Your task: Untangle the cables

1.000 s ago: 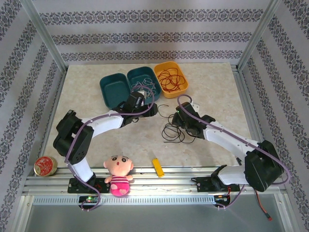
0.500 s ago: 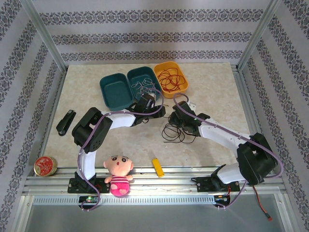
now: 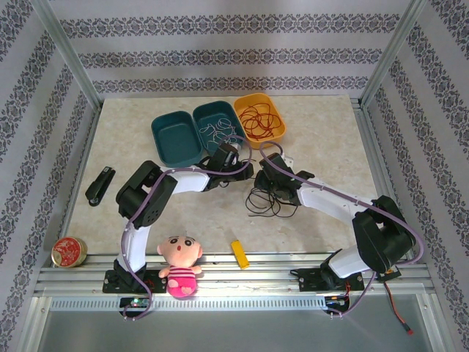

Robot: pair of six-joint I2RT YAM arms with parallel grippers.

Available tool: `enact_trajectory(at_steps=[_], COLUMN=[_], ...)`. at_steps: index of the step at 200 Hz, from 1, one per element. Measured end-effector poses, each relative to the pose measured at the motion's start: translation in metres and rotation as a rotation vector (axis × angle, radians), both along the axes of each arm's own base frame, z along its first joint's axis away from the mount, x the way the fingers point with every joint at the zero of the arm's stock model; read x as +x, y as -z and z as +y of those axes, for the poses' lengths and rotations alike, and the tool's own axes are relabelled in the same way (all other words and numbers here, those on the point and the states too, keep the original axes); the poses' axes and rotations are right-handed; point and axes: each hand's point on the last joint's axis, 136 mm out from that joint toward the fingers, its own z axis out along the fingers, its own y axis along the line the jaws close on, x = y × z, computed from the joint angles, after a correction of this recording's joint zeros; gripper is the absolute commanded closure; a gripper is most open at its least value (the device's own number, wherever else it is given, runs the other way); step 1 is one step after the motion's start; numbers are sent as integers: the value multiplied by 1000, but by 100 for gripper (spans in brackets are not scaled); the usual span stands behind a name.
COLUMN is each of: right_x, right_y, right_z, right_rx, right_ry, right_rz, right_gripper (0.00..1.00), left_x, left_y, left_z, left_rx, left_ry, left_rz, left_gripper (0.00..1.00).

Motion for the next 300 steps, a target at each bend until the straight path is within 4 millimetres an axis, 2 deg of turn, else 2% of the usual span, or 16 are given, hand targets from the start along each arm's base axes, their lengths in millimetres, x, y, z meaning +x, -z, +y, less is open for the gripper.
enact_trajectory(at_steps=[34,63,98,139,160,184,210,230,273,300], right_x=[1,0,-3,-6,-7,-7,-5,-3,-5,-6], right_y=[-1,-1,3,7,6,-2,-12,-16,-12,-9], right_z=[0,-1,-6,-10,-14,-22,-33,-43,-57,-62], right_rx=[7,10,11,11,12,16,24,27,11,7], right_ry=[1,0,9,19,24,41,72,99,129,141], right_rz=[-2,-8,-5,5,2,-24,-59,-73,-61,-55], right_gripper=[37,47,54,78,91,97,98,99,100,100], left_x=[-3,-5,-5,-7,-9,-13,-18,-23,-39,-53], left_y=[4,4,3,-10,-32,-70,-113,-138,-186,-230], left_z=[-10,-14,-13,-9,-8,-7,-4,0,12,23], left_rx=[-17,-21,-18,-12,-21,-44,-73,-85,-92,-119], left_ry=[19,29,30,35,46,69,86,97,121,130], left_rz=[11,10,3,-29,-75,-153,-241,-292,-385,-476], left_gripper=[78,89,98,100,100,100,100,100,100,100])
